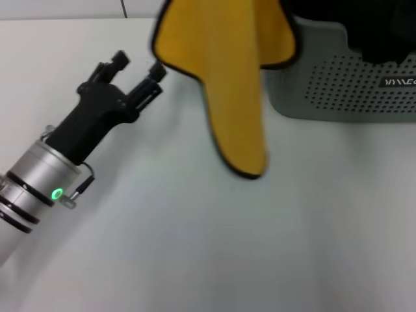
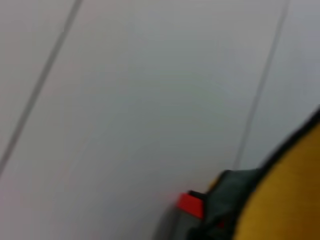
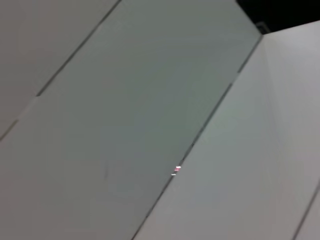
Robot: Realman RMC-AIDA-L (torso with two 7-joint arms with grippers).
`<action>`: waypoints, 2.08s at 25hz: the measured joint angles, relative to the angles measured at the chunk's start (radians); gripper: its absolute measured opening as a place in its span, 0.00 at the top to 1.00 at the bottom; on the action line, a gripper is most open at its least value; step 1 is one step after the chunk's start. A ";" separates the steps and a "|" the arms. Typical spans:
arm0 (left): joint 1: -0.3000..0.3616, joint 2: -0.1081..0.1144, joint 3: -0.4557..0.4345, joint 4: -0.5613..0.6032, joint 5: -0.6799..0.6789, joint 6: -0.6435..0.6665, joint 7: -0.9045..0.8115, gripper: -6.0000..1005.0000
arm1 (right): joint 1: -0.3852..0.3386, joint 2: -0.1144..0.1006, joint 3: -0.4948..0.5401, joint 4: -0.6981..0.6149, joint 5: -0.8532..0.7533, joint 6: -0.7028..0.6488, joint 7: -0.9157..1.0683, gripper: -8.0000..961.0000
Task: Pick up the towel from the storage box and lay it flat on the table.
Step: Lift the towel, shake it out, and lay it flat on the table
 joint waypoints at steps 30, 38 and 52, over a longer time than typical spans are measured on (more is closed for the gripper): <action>0.028 0.000 0.060 0.015 0.022 0.094 0.018 0.29 | 0.054 -0.028 0.341 -0.001 -0.272 -0.352 0.318 0.98; 0.027 0.000 0.062 0.009 0.027 0.078 0.018 0.57 | 0.056 -0.027 0.342 -0.007 -0.272 -0.354 0.318 0.98; 0.025 0.005 0.063 0.013 0.105 0.135 0.011 0.60 | 0.068 -0.026 0.347 0.001 -0.272 -0.349 0.312 0.98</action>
